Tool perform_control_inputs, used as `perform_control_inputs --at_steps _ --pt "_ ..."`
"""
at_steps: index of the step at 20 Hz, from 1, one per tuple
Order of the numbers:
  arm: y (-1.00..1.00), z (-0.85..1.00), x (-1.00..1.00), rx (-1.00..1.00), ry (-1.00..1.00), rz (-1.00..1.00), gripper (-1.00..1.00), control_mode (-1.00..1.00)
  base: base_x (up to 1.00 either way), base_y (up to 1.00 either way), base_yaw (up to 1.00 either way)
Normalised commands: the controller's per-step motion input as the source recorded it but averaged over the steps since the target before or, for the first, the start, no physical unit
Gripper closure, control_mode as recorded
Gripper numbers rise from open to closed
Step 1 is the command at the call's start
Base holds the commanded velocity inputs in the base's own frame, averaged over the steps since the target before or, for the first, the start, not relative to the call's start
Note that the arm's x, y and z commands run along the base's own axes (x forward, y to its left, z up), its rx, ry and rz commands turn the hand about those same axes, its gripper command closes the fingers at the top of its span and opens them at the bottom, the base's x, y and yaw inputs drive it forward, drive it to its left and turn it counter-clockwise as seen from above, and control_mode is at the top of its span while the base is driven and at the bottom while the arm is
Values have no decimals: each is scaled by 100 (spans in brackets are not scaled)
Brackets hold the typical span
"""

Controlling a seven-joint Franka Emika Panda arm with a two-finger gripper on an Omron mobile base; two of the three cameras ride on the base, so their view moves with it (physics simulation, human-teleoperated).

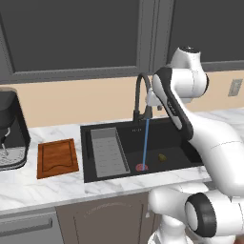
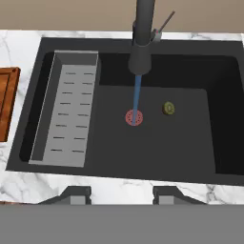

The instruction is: Pick the kiwi from the sink and place it on the cutting board to airdry. Then turn off the sink faucet.

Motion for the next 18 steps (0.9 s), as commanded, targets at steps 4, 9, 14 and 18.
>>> perform_control_inputs --at_steps 4,9,14,18 --pt "0 0 -25 0 -9 0 -100 -100 0 0 0" --pt "-19 -12 -62 0 -10 0 -100 -100 0 0 0" --pt "-36 -26 -76 0 -11 -3 -100 -100 0 0 0" --pt "-35 -26 -45 1 0 -1 -100 -100 0 0 0"
